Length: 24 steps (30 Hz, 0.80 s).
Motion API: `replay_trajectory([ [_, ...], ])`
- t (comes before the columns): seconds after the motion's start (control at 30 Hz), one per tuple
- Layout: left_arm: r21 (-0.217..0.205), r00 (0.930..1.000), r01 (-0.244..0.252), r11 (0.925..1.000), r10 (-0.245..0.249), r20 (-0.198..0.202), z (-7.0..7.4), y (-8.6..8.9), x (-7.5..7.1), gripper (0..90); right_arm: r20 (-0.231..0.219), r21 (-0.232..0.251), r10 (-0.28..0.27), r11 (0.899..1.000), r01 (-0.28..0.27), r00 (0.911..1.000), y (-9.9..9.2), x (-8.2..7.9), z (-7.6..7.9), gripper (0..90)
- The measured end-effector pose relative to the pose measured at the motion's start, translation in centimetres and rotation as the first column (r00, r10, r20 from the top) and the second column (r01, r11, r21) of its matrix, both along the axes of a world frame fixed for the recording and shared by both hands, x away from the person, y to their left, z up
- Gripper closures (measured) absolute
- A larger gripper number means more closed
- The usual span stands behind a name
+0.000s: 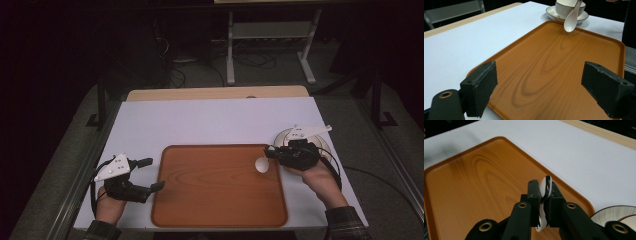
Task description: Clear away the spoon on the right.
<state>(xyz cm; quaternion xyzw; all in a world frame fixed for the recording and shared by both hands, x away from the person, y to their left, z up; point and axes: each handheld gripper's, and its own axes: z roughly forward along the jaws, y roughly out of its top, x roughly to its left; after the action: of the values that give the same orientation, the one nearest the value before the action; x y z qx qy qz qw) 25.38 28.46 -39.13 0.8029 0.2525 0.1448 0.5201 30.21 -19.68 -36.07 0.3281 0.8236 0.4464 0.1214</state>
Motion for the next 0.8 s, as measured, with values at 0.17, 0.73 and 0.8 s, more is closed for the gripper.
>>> replay_trajectory([
  [0.17,0.000,1.0000,0.000,1.0000,0.000,-0.001,0.0,0.0,0.0,12.7,-0.011,-0.024,0.009,1.000,-0.009,0.9999,0.4,0.2,-0.3,82.9],
  [0.73,0.003,1.0000,0.003,1.0000,-0.003,-0.004,-0.1,-0.1,0.0,12.7,-0.032,-0.052,0.051,0.997,-0.053,0.9982,3.5,2.4,-1.3,83.8],
  [0.8,0.003,1.0000,0.002,1.0000,-0.002,-0.003,-0.1,-0.1,0.0,12.7,-0.040,-0.054,0.060,0.997,-0.062,0.9974,4.1,2.7,-1.5,84.1],
])
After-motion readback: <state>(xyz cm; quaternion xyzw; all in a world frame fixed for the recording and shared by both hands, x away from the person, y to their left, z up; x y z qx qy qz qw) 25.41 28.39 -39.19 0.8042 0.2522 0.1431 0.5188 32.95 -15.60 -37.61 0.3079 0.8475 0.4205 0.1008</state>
